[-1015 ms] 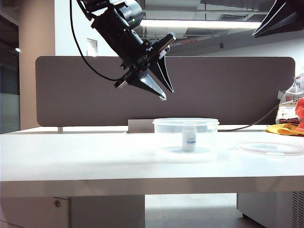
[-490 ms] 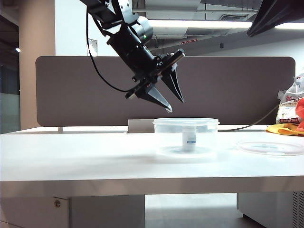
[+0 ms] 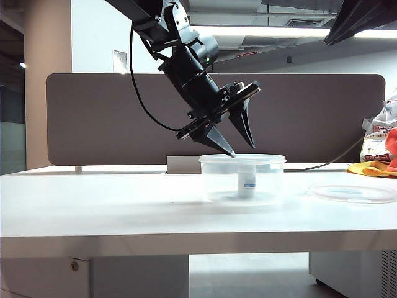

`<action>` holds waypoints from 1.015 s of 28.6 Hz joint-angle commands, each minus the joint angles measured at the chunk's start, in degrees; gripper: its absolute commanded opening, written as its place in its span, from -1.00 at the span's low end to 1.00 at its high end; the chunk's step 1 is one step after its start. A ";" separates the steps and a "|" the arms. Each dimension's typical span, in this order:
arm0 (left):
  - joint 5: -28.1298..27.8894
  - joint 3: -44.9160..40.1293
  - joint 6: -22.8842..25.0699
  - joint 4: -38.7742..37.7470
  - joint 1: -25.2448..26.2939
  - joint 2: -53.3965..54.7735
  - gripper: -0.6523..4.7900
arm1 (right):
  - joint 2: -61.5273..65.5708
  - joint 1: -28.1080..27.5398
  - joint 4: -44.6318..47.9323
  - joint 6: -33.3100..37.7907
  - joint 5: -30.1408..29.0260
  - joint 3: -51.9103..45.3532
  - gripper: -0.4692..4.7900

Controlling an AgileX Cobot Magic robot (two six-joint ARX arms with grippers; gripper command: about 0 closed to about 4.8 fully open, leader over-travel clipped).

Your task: Remove the lid of the round box, pick up the small white medicine bottle inside, and place it on the table.

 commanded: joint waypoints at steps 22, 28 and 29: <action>-9.62 0.31 4.57 4.15 -3.45 1.42 0.48 | -0.22 0.02 -1.31 -2.12 -0.35 0.24 -0.85; -10.54 0.31 4.55 3.48 -3.98 2.99 0.45 | -0.22 0.02 -0.87 -2.43 -0.33 0.24 -0.85; -10.93 0.31 4.57 3.43 -4.26 3.19 0.44 | -0.22 0.02 -0.87 -2.43 -0.35 0.24 -0.85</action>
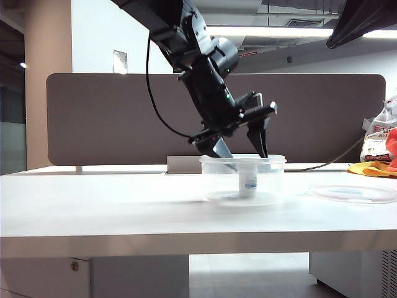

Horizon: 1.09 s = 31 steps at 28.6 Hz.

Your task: Remove the lid of the round box, pick up the small white medicine bottle inside, and place it on the table.

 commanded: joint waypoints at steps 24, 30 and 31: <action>-3.89 0.22 1.16 1.44 -0.61 0.66 -0.08 | -0.17 0.02 0.85 -1.03 -0.26 0.26 -0.85; -3.91 0.22 1.51 2.32 -0.61 0.66 0.23 | -0.20 0.02 0.79 -1.03 -0.26 0.26 -0.85; -3.91 0.22 1.49 2.56 -0.61 0.66 0.29 | -0.20 0.02 0.76 -1.03 -0.26 0.26 -0.85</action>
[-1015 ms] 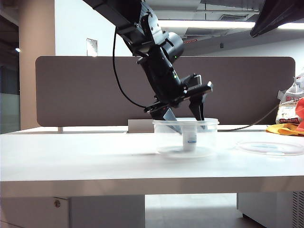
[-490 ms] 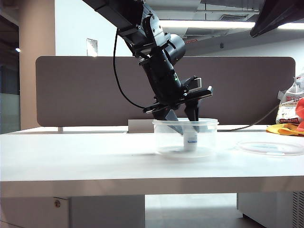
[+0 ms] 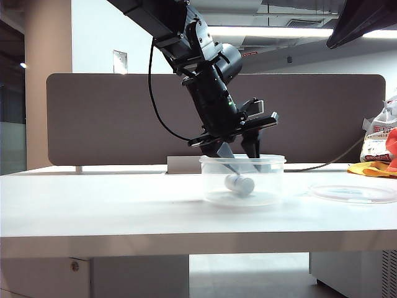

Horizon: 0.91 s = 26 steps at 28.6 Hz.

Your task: Remove the lid of the round box, pick up the small white medicine bottle inside, and place it on the table.

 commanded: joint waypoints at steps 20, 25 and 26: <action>-5.40 0.20 0.39 -0.87 -0.09 -0.22 0.30 | -0.22 0.02 0.31 -0.20 -0.26 0.26 -0.85; -6.25 0.20 0.31 -2.80 -0.09 -0.22 0.30 | -0.22 0.02 -0.42 -0.22 -0.28 0.26 -0.85; -6.27 0.20 0.22 -2.84 -0.09 -0.22 0.30 | -0.22 0.02 -0.50 -0.20 -0.28 0.26 -0.85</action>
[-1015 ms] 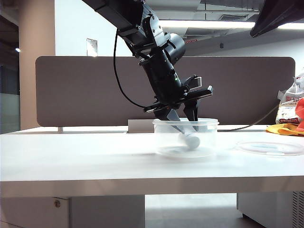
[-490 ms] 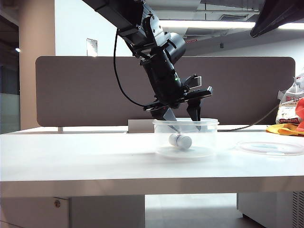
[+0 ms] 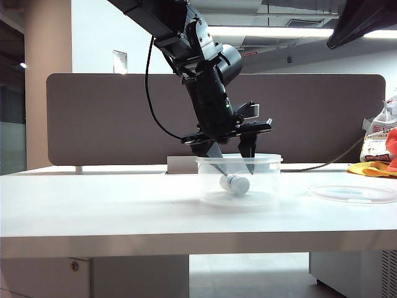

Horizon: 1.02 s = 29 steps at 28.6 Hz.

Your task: Remove the lid of the round box, pick up the small white medicine bottle inside, and place it on the table.

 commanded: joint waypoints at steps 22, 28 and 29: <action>-3.04 0.11 -1.46 -11.76 1.25 -0.33 0.30 | -0.17 0.26 -0.61 -0.39 -1.75 0.26 -0.85; -3.08 0.11 -1.44 -11.02 1.31 -0.33 0.30 | -0.20 0.26 -0.52 -0.39 -1.77 0.26 -0.85; -3.08 0.11 -1.42 -10.84 1.31 -0.33 0.30 | -0.20 0.26 -0.48 -0.39 -1.75 0.26 -0.85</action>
